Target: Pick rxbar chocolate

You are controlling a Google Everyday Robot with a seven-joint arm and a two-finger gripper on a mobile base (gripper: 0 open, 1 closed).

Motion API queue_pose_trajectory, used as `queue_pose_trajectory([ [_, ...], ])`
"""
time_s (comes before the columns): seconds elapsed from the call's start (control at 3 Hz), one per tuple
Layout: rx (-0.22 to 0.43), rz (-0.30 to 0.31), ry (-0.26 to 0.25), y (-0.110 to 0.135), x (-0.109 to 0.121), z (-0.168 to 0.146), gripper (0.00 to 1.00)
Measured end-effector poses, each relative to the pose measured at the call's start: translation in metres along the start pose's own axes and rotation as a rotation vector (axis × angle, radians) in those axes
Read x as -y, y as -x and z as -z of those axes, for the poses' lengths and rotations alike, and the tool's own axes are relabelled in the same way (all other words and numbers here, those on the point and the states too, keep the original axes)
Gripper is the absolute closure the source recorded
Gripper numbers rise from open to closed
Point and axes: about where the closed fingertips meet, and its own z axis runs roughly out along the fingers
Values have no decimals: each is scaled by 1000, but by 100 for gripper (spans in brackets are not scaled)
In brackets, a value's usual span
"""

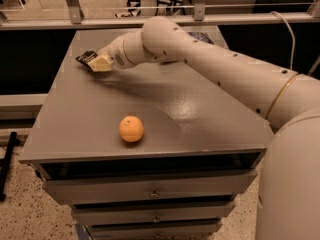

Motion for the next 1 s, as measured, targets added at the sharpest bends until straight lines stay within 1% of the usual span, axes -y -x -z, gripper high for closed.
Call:
queue_pose_trajectory([
  [0.33, -10, 72, -3, 21, 14, 25, 100],
  [0.67, 26, 86, 30, 32, 23, 42, 100],
  [1.0, 44, 93, 46, 39, 24, 47, 100],
])
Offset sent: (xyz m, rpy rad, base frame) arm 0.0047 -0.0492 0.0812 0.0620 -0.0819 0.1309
